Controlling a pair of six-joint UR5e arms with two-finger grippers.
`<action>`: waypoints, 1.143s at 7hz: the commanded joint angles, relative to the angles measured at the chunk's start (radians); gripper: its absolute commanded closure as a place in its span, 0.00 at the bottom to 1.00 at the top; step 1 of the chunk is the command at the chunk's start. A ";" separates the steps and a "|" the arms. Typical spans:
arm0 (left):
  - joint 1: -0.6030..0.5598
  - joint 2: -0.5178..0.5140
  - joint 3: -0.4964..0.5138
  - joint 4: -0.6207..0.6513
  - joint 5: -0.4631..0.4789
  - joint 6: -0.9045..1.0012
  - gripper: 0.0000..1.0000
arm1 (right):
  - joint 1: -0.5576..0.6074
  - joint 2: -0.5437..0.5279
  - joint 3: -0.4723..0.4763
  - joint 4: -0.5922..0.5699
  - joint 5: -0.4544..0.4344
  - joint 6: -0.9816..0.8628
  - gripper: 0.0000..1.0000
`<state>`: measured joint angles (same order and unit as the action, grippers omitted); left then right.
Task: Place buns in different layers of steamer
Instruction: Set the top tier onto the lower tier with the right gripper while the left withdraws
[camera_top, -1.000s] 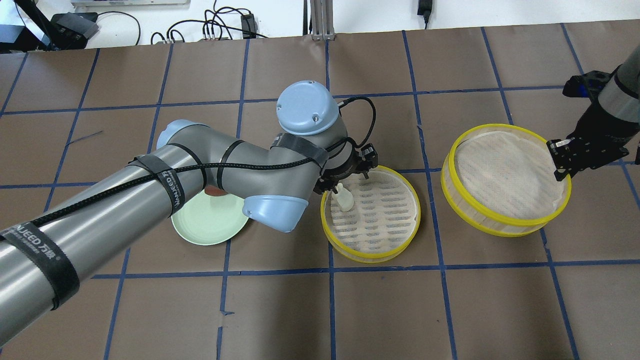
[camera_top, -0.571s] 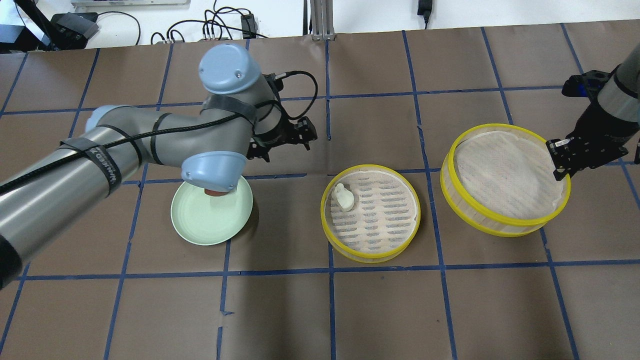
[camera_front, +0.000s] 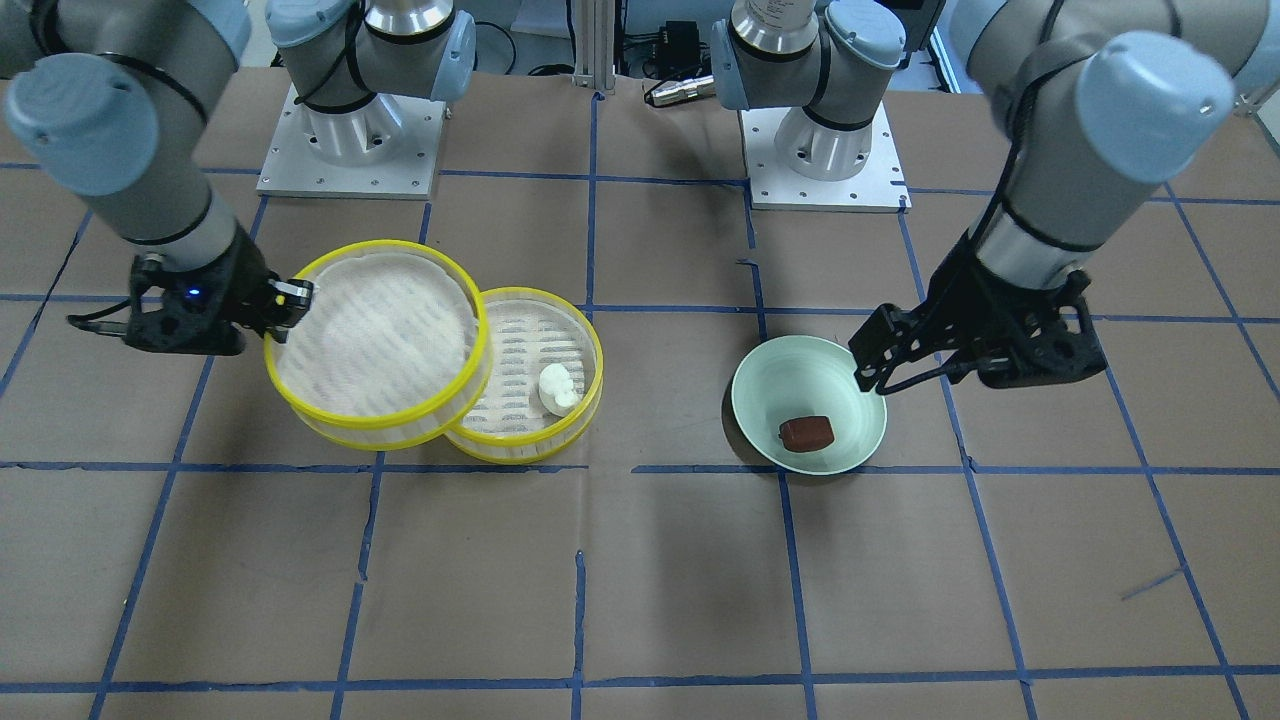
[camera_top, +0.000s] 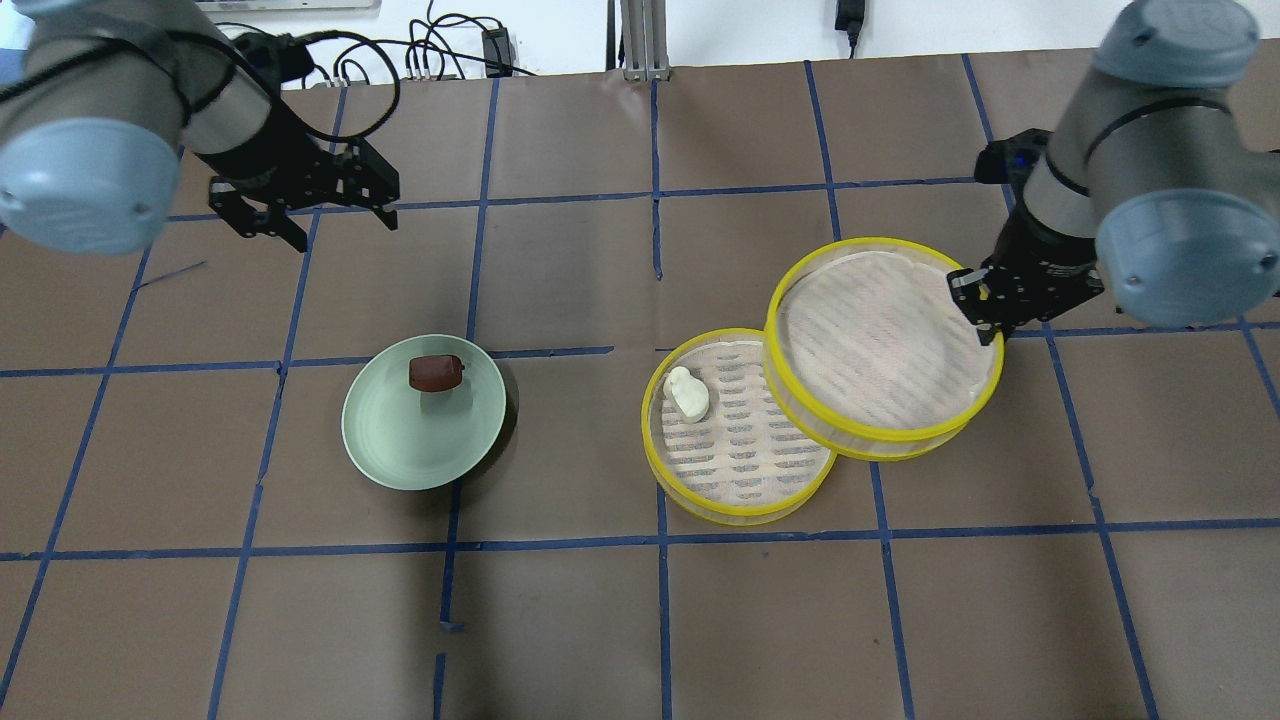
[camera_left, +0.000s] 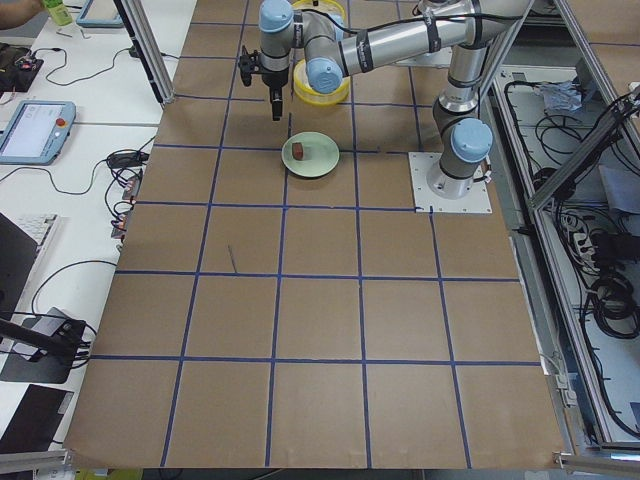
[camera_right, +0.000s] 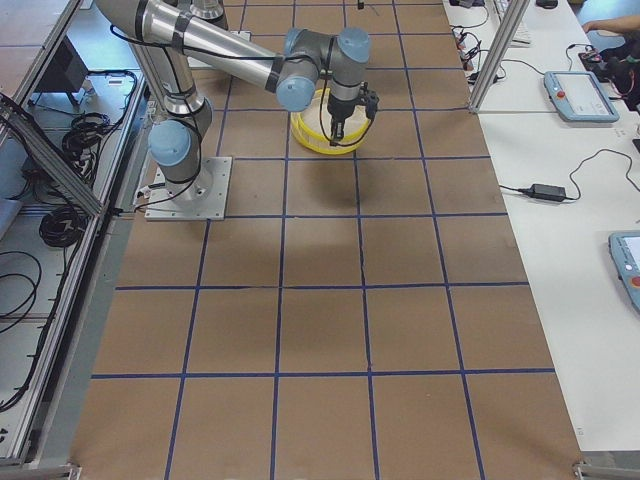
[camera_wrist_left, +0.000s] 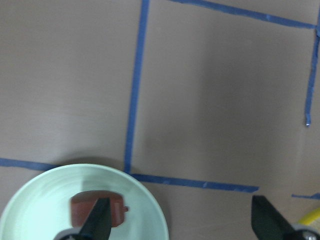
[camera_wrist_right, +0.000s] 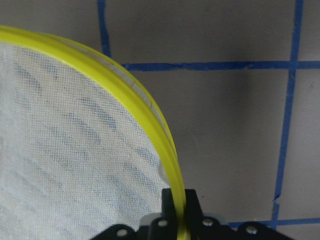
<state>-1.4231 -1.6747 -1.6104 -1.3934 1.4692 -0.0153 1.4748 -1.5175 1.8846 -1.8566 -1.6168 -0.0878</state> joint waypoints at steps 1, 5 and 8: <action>-0.003 0.081 0.086 -0.199 0.000 0.009 0.00 | 0.172 0.034 0.017 -0.067 0.002 0.140 0.94; -0.043 0.095 0.040 -0.208 0.002 0.008 0.00 | 0.186 0.051 0.060 -0.096 0.002 0.132 0.95; -0.141 0.087 0.038 -0.188 0.151 0.000 0.00 | 0.210 0.062 0.062 -0.104 0.000 0.131 0.94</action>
<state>-1.5439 -1.5866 -1.5711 -1.5856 1.5915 -0.0132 1.6804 -1.4588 1.9457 -1.9545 -1.6166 0.0432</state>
